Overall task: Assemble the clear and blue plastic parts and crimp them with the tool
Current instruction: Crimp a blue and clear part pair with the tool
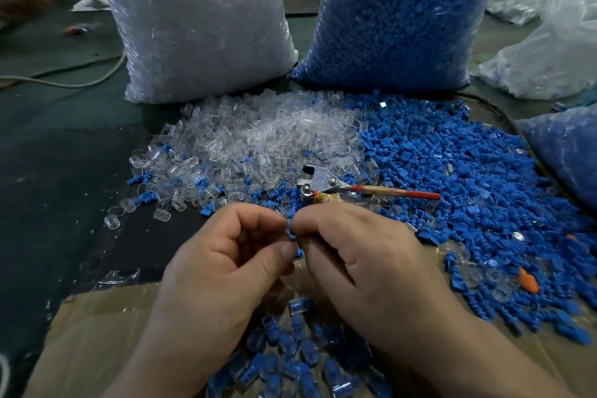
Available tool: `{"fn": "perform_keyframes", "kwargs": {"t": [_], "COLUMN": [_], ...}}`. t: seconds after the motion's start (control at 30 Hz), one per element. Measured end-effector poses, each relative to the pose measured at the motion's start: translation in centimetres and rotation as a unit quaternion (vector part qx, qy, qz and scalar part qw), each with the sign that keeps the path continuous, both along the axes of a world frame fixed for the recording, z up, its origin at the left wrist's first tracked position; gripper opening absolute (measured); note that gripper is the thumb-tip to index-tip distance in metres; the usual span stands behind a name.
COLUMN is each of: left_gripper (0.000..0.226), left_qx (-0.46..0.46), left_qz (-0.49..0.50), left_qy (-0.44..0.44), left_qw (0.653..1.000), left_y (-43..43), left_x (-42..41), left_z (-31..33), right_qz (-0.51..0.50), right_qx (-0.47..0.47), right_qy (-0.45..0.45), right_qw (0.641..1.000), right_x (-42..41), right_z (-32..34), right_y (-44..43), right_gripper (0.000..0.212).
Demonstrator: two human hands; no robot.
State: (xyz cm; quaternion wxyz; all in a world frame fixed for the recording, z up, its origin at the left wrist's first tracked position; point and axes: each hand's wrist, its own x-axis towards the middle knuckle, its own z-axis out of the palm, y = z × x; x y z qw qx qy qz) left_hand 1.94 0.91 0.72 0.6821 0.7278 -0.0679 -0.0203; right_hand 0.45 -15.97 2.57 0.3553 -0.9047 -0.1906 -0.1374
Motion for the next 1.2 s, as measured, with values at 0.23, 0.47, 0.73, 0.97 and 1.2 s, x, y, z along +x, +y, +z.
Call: {"fn": "perform_keyframes", "kwargs": {"t": [0.23,0.47,0.73,0.97,1.2], "left_gripper": [0.022,0.019,0.014,0.012,0.014], "left_qx": [0.053,-0.020,-0.022,-0.069,-0.085], "left_qz": [0.037,0.011,0.017,0.054,0.076], "left_qy": [0.019,0.069,0.073,0.088,0.028], "left_qw": [0.998,0.997,0.997,0.992,0.993], "left_y": [0.6,0.5,0.9,0.8,1.5], "left_x": [0.3,0.5,0.7,0.9,1.2], "left_z": [-0.7,0.1,-0.1,0.1,-0.5], "right_qz": [-0.103,-0.202,-0.219,-0.132,-0.057], "right_qx": [-0.152,-0.340,-0.339,-0.164,-0.200], "right_qy": [-0.013,0.139,0.103,0.086,0.075], "right_qw": [0.983,0.908,0.909,0.974,0.975], "right_x": [0.7,1.9,2.6,1.6,0.6], "right_z": [0.4,-0.5,0.0,1.5,1.4], "right_y": [-1.3,-3.6,-3.8,-3.8,-3.0], "right_gripper": [0.043,0.074,0.056,0.046,0.063]}}
